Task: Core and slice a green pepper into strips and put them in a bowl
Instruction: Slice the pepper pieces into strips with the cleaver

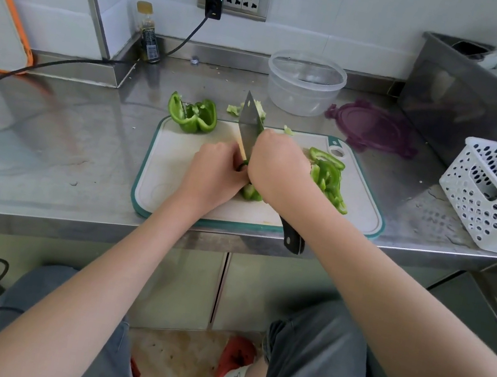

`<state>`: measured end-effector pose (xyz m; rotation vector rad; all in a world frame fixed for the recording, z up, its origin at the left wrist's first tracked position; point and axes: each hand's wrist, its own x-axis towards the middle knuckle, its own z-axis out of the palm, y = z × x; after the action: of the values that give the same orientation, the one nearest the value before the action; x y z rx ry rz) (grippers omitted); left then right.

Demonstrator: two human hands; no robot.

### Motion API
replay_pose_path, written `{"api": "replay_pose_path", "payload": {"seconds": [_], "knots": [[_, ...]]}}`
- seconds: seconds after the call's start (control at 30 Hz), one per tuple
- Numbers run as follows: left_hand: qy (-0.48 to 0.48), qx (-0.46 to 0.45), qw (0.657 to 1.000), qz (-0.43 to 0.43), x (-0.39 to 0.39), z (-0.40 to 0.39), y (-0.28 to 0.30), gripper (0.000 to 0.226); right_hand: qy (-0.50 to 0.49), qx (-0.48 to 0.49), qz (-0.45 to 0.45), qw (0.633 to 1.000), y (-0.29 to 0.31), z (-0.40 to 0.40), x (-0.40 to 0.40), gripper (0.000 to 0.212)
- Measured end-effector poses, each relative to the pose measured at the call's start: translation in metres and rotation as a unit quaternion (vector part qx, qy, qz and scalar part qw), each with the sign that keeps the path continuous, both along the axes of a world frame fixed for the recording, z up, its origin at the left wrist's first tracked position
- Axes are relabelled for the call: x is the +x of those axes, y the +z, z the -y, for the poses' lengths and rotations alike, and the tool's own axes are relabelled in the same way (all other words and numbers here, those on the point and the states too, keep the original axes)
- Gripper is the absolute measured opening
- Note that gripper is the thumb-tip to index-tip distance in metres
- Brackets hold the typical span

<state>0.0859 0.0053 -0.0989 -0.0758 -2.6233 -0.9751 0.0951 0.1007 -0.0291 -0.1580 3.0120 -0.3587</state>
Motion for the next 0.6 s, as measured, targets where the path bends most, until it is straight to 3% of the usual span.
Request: {"api": "replay_pose_path", "payload": {"seconds": [0.2,0.33,0.43,0.5,0.6], "knots": [[-0.037,0.016,0.999,0.005,0.000,0.002,-0.001,0.013,0.035,0.061,0.016,0.997,0.006,-0.011,-0.004,0.009],[-0.047,-0.005,0.999,0.003,0.000,0.003,-0.002,0.017,0.042,0.056,0.009,0.997,0.001,-0.013,-0.008,0.011],[-0.028,-0.132,0.991,-0.002,0.003,-0.007,-0.006,0.018,0.036,0.043,0.014,0.998,-0.002,-0.014,-0.013,0.019],[-0.015,-0.235,0.972,-0.016,0.004,-0.012,-0.008,0.021,0.039,0.053,0.016,0.998,0.000,-0.016,-0.010,0.005],[-0.012,-0.257,0.966,0.001,0.002,-0.012,-0.009,0.023,0.053,0.022,-0.046,0.997,-0.006,-0.024,-0.001,0.017]]}}
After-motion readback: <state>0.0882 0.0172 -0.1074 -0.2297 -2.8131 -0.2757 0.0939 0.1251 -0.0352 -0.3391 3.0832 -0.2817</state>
